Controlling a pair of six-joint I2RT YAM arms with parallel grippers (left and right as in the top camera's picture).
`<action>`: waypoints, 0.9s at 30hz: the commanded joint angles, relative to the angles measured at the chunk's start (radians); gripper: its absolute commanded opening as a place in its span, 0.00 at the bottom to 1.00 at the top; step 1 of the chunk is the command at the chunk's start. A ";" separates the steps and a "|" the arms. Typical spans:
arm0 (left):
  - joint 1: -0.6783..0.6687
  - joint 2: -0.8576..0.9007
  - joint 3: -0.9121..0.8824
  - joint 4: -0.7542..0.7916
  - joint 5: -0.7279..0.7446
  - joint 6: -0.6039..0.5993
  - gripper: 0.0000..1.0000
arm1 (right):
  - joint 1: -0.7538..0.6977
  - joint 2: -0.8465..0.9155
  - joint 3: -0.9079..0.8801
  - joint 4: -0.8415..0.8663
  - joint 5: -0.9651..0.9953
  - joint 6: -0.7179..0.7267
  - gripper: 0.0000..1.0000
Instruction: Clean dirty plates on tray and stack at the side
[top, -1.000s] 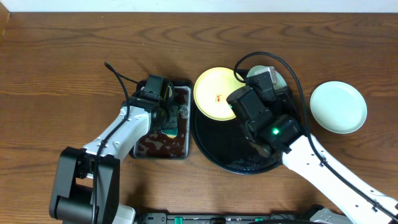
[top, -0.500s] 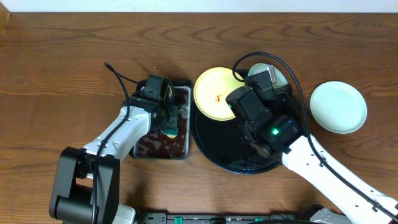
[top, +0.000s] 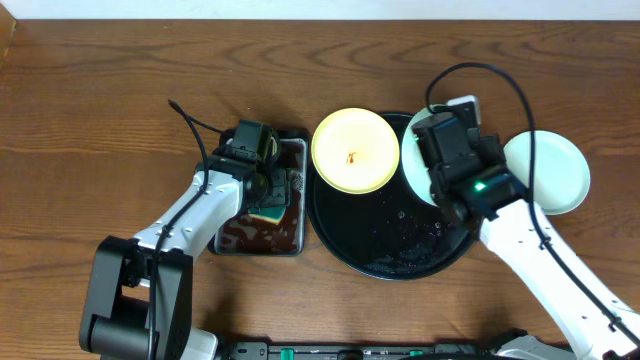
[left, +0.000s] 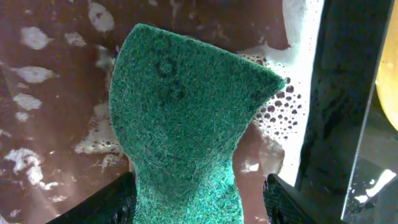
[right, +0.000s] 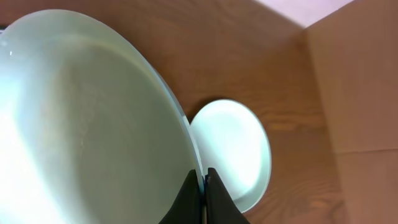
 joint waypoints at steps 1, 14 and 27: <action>0.001 -0.002 -0.016 0.004 -0.013 0.010 0.66 | -0.037 -0.002 0.021 -0.010 -0.100 0.031 0.01; 0.001 -0.003 -0.121 0.124 -0.013 0.002 0.07 | -0.070 -0.002 0.021 -0.039 -0.152 0.043 0.01; 0.000 -0.125 -0.073 0.101 -0.013 0.002 0.61 | -0.070 -0.002 0.021 -0.061 -0.151 0.058 0.01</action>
